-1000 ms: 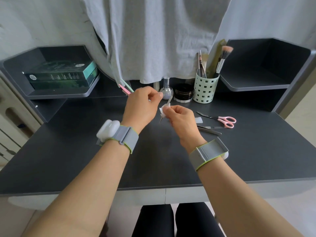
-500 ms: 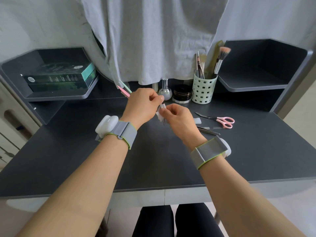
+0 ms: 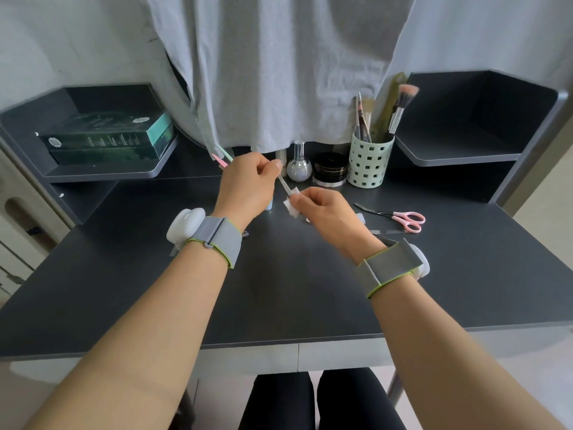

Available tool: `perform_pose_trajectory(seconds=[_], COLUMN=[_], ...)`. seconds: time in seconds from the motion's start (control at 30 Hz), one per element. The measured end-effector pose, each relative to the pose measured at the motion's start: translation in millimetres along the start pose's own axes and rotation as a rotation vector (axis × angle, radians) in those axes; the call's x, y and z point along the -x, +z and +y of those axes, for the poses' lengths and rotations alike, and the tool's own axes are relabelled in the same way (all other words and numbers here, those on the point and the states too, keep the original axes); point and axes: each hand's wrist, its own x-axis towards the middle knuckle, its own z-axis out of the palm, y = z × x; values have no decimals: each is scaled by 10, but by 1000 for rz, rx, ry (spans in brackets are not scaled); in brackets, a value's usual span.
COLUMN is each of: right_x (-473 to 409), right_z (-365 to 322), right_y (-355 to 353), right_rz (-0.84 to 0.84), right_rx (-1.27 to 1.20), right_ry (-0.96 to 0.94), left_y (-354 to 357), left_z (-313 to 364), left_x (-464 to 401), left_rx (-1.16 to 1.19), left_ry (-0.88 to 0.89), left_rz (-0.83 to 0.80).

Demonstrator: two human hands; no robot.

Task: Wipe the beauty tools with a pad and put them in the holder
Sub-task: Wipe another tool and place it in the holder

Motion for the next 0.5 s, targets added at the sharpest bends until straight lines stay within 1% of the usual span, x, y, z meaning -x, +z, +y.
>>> perform_pose_trajectory(seconds=[0.13, 0.27, 0.37, 0.5], right_x=[-11, -54, -95, -110], right_z=[-28, -73, -63, -32], right_y=[-64, -120, -144, -191], right_rz=[35, 106, 169, 222], right_rx=[-32, -137, -166, -196], right_ry=[2, 7, 25, 33], left_y=[-26, -40, -36, -18], left_z=[-31, -58, -51, -61], left_x=[5, 26, 66, 120], left_rx=[36, 57, 57, 0], left_ry=[-25, -29, -34, -14], left_rz=[31, 34, -21, -158])
